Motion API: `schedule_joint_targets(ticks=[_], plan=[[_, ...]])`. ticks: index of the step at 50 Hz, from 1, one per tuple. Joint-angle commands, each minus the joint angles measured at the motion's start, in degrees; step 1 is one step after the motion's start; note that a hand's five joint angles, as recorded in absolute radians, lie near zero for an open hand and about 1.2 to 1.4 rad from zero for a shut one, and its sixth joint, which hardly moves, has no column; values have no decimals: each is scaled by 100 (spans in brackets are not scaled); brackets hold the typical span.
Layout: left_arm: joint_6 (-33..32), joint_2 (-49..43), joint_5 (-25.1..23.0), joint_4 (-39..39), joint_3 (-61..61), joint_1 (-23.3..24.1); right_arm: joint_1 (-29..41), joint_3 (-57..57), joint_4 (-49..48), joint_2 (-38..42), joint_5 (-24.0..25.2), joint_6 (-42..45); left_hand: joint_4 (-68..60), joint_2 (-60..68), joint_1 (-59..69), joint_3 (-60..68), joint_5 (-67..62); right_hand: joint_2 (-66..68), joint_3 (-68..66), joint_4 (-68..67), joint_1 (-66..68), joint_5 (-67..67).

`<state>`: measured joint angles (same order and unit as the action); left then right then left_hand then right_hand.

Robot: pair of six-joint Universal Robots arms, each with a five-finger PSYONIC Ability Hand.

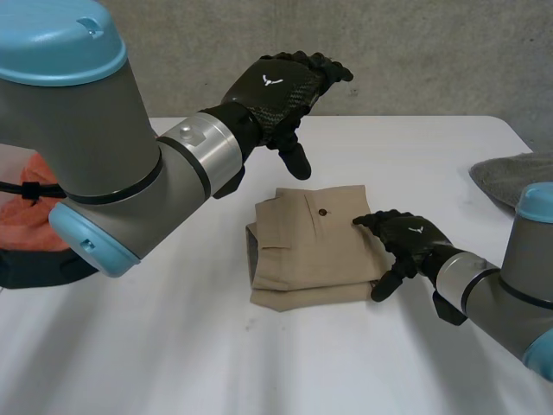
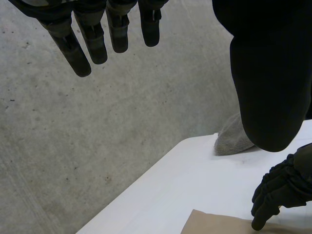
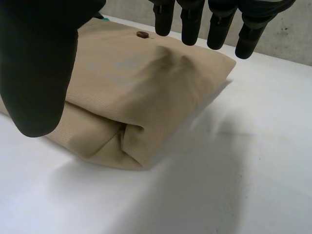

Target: Fold the laundry.

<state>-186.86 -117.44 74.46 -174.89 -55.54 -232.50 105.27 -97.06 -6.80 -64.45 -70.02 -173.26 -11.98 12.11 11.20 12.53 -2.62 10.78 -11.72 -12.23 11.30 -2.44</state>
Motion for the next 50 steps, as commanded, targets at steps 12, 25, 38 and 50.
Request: schedule_joint_targets(ticks=[12, 25, 38, 50], plan=[[167, -165, -20, 122, 263, -49, 1918, -964, -2237, -252, -1743, 969, 198, -211, -120, -253, 262, -78, 172, 223, -130, 244], [229, -183, -46, 122, 202, -67, 1997, -824, -2791, 345, -1945, 1488, 198, -211, -120, -253, 262, -78, 172, 223, -130, 244], [361, -174, -72, 131, 193, -111, 1935, -349, -3204, 890, -2006, 1848, 198, -211, -120, -253, 262, 426, -331, -281, 373, -260], [572, -156, -187, 96, 149, -190, 1813, 547, -3459, 1515, -2147, 2156, 198, -211, -120, -253, 262, 6922, -6828, -6777, 6870, -6756]])
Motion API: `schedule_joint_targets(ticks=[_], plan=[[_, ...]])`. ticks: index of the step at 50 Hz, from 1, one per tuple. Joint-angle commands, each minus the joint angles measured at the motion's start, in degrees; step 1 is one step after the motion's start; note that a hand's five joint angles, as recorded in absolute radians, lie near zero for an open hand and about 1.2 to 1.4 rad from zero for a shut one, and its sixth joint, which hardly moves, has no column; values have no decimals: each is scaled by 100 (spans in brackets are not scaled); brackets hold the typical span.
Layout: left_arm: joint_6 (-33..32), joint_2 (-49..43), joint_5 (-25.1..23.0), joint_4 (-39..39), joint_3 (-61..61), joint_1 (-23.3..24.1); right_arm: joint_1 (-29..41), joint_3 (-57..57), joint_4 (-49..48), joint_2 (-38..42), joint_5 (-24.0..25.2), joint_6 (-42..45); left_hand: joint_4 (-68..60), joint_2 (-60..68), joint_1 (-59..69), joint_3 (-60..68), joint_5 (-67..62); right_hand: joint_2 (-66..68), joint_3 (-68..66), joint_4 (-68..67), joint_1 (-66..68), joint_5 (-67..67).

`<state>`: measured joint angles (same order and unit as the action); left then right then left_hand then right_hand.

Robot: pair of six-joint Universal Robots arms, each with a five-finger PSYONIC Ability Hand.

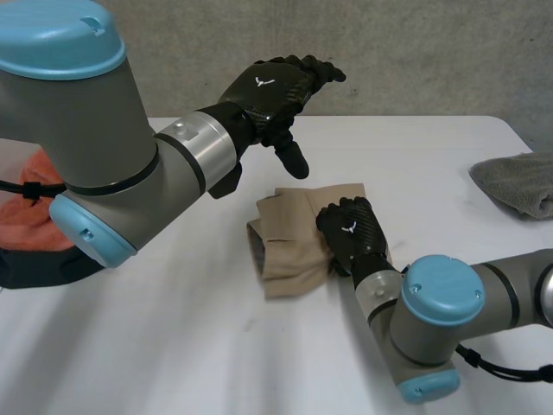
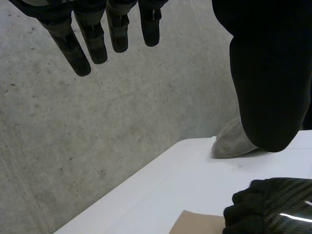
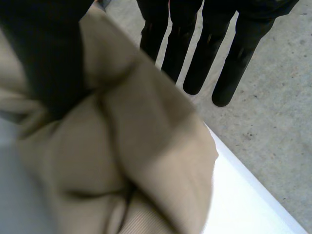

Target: Fold the laundry.

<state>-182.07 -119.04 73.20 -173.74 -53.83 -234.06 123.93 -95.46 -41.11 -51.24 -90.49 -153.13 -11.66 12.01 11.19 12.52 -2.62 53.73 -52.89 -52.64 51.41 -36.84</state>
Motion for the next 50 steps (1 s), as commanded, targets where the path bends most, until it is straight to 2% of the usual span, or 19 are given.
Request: schedule_joint_targets(ticks=[1, 11, 15, 16, 20, 23, 24, 32, 39, 44, 50], plan=[[93, 4, -69, -20, -14, -34, -71, 431, -63, 185, -126, 134, 166, -201, -119, -252, 262, 2627, -2711, -2736, 2859, -3316], [93, 91, -61, -20, 153, -139, -641, 1555, -722, -79, -21, -481, 166, -201, -119, -252, 262, 2627, -2711, -2736, 2859, -3316], [102, 162, -43, 15, 250, -166, -1239, 2539, -749, 17, 146, -745, 166, -201, -119, -252, 262, 2627, -2711, -2736, 2859, -3316], [102, 197, -43, 15, 250, -174, -1596, 3002, -610, 96, 207, -849, 166, -201, -119, -252, 262, 2627, -2711, -2736, 2859, -3316], [119, 267, -52, 15, 215, -183, -2205, 3691, -328, 290, 409, -1043, 166, -201, -119, -252, 262, 2627, -2711, -2736, 2859, -3316], [128, 294, -69, 15, 171, -192, -2706, 4052, -90, 474, 760, -1202, 166, -201, -119, -252, 262, 2627, -2711, -2736, 2859, -3316], [137, 294, -69, 15, 145, -201, -2977, 4174, -20, 596, 1031, -1280, 166, -201, -119, -252, 262, 2627, -2711, -2736, 2859, -3316], [198, 223, -69, -46, 4, -201, -4147, 4238, -89, 1361, 2166, -1378, 166, -201, -119, -252, 262, 2627, -2711, -2736, 2859, -3316], [198, 118, -69, -108, -31, -201, -4955, 3931, -659, 2063, 2729, -1071, 166, -201, -119, -252, 262, 2627, -2711, -2736, 2859, -3316], [216, 39, -69, -116, -14, -210, -5273, 3675, -1056, 2346, 3011, -746, 166, -201, -119, -252, 262, 2627, -2711, -2736, 2859, -3316], [216, 12, -69, -116, -14, -201, -5388, 3402, -1250, 2268, 3064, -666, 166, -201, -119, -252, 262, 2627, -2711, -2736, 2859, -3316]])
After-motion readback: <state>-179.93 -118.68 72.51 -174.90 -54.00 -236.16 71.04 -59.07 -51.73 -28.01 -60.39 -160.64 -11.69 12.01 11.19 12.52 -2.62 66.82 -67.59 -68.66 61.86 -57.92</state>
